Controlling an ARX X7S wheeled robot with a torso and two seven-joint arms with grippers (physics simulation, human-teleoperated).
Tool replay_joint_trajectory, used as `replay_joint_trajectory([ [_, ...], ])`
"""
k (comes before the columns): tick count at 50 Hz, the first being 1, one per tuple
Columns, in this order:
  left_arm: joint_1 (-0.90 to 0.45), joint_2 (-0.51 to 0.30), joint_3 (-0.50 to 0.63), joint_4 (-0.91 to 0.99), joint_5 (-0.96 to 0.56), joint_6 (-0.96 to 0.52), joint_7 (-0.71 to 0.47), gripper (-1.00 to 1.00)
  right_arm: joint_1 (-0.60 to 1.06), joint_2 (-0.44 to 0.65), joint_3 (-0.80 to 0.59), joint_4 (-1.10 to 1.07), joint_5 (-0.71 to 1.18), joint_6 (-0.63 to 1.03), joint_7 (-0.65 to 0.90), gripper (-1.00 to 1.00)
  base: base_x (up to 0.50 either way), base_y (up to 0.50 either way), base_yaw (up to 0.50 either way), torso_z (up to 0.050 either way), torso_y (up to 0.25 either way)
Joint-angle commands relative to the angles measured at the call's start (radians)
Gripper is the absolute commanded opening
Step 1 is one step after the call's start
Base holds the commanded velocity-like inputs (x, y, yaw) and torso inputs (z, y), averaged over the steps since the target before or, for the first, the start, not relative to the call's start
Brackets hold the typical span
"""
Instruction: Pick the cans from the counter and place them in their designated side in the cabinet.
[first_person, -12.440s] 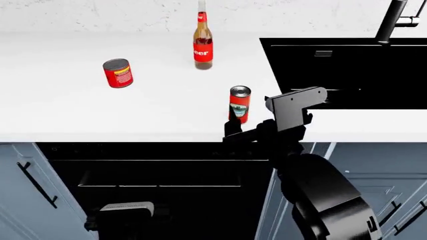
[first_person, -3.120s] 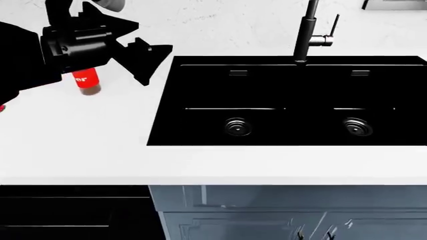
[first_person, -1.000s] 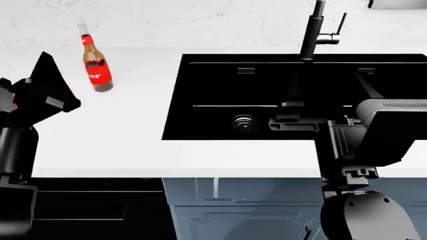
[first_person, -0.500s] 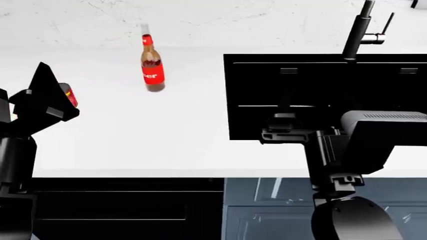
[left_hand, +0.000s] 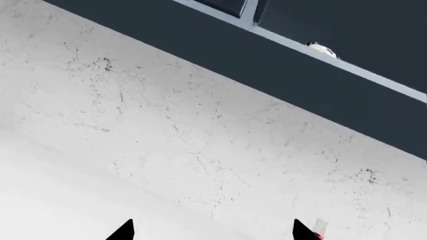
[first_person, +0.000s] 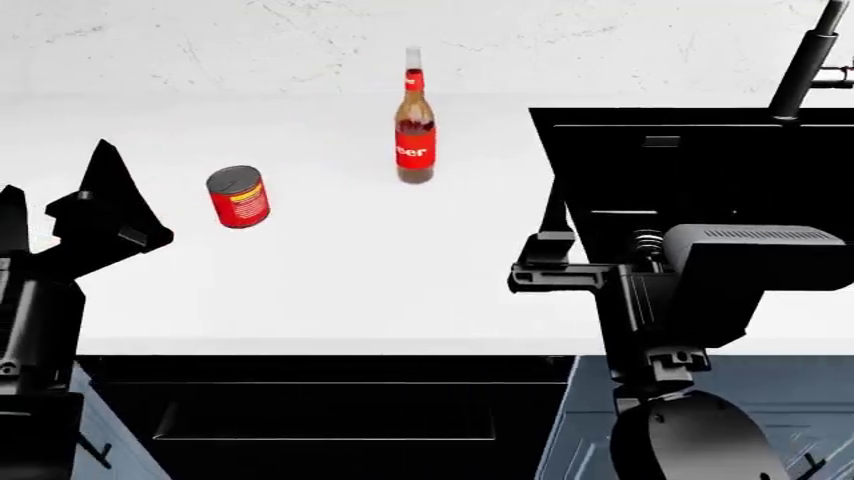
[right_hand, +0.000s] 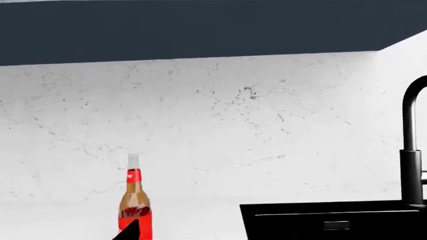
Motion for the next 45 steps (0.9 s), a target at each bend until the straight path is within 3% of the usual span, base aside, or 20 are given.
replay_joint_trajectory([
  [1, 0.015, -0.024, 0.033, -0.013, 0.040, -0.010, 0.018, 1.00, -0.003, 0.007, -0.010, 0.023, 0.015, -0.019, 0.012, 1.00, 0.00, 0.50, 0.00, 0.000, 0.000],
  [26, 0.035, -0.052, 0.066, -0.020, 0.070, -0.012, 0.035, 1.00, 0.002, 0.025, -0.035, 0.041, 0.049, -0.021, 0.026, 1.00, 0.01, 0.50, 0.00, 0.000, 0.000],
  [45, 0.033, -0.059, 0.073, -0.015, 0.071, -0.005, 0.033, 1.00, 0.009, 0.034, -0.031, 0.041, 0.074, -0.017, 0.046, 1.00, 0.42, 0.32, 0.00, 0.000, 0.000],
])
